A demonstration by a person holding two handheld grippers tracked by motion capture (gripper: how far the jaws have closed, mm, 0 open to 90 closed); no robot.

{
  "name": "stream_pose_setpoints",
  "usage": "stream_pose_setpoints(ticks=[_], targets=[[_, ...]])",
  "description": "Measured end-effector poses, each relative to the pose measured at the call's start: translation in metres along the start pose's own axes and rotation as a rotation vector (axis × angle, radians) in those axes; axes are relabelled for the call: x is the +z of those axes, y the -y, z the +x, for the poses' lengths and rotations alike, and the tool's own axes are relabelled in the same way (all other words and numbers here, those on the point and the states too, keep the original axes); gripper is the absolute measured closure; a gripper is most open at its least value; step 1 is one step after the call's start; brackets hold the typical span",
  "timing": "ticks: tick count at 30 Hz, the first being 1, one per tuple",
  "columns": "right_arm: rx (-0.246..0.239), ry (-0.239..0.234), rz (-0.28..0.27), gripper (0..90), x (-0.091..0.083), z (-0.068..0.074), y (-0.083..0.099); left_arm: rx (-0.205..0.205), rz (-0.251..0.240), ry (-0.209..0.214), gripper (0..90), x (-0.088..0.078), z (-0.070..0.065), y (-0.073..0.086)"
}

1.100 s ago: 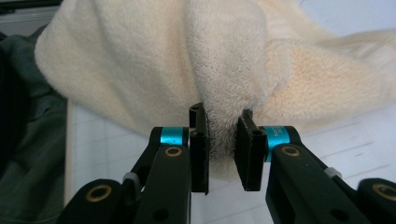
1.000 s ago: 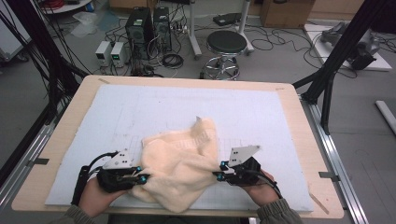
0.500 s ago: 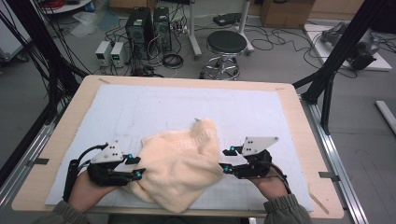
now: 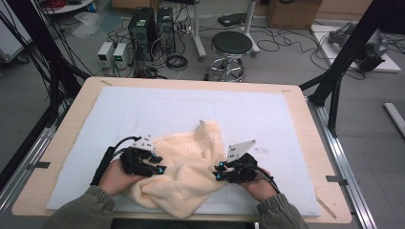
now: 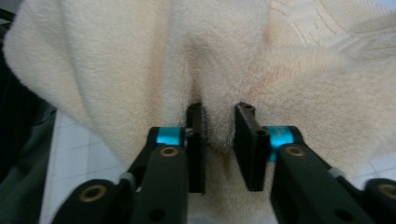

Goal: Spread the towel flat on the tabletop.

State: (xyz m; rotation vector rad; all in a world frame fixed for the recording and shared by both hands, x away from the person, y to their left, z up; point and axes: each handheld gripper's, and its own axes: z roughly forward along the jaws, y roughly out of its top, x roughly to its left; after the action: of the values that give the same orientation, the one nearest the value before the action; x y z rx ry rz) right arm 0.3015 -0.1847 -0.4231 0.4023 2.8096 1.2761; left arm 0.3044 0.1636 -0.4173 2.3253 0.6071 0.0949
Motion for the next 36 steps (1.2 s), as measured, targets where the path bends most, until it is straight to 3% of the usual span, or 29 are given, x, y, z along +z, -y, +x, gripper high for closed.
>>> stream_pose_setpoints(ticks=[2, 4, 11, 15, 19, 23, 30, 34, 36], targets=[[0.010, -0.001, -0.003, 79.1, -0.004, 0.002, 0.001, 0.007, -0.010, 0.006, 79.5, -0.002, -0.003, 0.004], [0.021, 0.000, -0.011, 79.5, -0.010, 0.008, 0.002, 0.012, -0.018, 0.000, 84.0, -0.008, -0.005, 0.006], [-0.008, 0.005, -0.041, 80.0, -0.028, 0.035, 0.002, 0.022, -0.064, -0.037, 85.7, -0.038, -0.024, 0.022], [-0.040, -0.020, -0.042, 79.9, -0.025, 0.053, -0.007, 0.027, -0.071, -0.040, 85.8, -0.055, -0.038, 0.034], [-0.056, -0.043, -0.035, 76.5, -0.017, 0.061, -0.012, 0.013, -0.057, -0.041, 85.7, -0.068, -0.044, 0.048], [-0.041, -0.017, -0.081, 62.9, -0.022, 0.054, -0.016, 0.008, -0.069, -0.041, 83.1, -0.073, -0.044, 0.051], [-0.007, 0.095, -0.138, 53.4, -0.052, 0.032, -0.018, 0.023, -0.176, -0.107, 67.3, -0.089, -0.028, 0.024], [0.014, 0.169, -0.139, 51.1, -0.057, 0.013, -0.013, 0.041, -0.207, -0.148, 61.7, -0.081, -0.014, 0.008], [0.035, 0.216, -0.110, 49.2, -0.051, -0.002, -0.008, 0.020, -0.207, -0.161, 59.9, -0.069, -0.002, 0.001]])
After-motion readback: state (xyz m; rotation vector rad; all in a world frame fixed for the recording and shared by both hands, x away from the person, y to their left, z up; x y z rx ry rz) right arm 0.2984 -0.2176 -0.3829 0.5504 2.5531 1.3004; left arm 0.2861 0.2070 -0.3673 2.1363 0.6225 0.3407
